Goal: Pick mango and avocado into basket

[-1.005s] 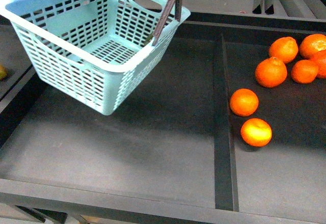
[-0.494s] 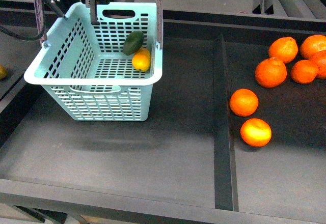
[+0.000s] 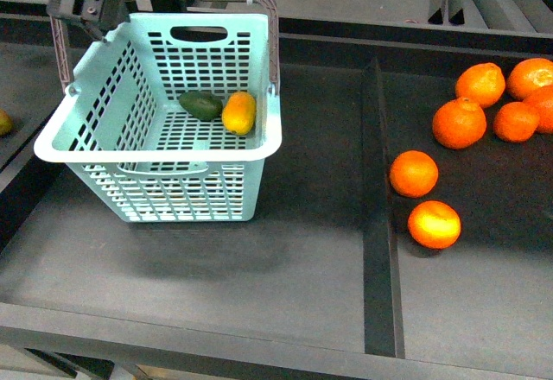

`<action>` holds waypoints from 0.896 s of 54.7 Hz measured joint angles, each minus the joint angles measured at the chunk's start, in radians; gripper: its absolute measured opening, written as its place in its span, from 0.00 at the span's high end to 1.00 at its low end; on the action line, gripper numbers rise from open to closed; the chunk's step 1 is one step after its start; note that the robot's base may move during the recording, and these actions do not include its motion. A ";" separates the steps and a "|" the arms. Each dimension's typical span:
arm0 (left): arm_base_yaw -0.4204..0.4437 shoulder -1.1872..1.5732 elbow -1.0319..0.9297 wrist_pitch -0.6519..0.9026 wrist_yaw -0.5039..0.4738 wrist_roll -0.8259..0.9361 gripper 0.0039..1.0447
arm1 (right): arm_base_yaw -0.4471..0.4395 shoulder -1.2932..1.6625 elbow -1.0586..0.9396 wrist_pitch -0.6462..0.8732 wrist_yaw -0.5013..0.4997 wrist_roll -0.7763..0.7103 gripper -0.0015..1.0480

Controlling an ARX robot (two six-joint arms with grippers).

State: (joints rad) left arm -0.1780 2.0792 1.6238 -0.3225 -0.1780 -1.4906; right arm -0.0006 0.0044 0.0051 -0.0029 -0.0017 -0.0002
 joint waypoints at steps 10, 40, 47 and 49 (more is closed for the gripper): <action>0.072 -0.317 -0.285 0.034 -0.056 0.169 0.07 | 0.000 0.000 0.000 0.000 0.000 0.000 0.07; 0.180 -0.935 -1.101 0.954 0.181 1.407 0.68 | 0.000 0.000 0.000 0.000 0.000 0.000 0.07; 0.180 -1.030 -1.265 1.000 0.179 1.463 0.99 | 0.000 0.000 0.000 0.000 0.000 0.000 0.07; 0.180 -1.058 -1.299 1.006 0.179 1.469 0.98 | 0.000 0.000 0.000 0.000 0.000 0.000 0.07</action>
State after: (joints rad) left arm 0.0017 1.0210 0.3252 0.6834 0.0010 -0.0216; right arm -0.0006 0.0044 0.0051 -0.0029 -0.0017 0.0002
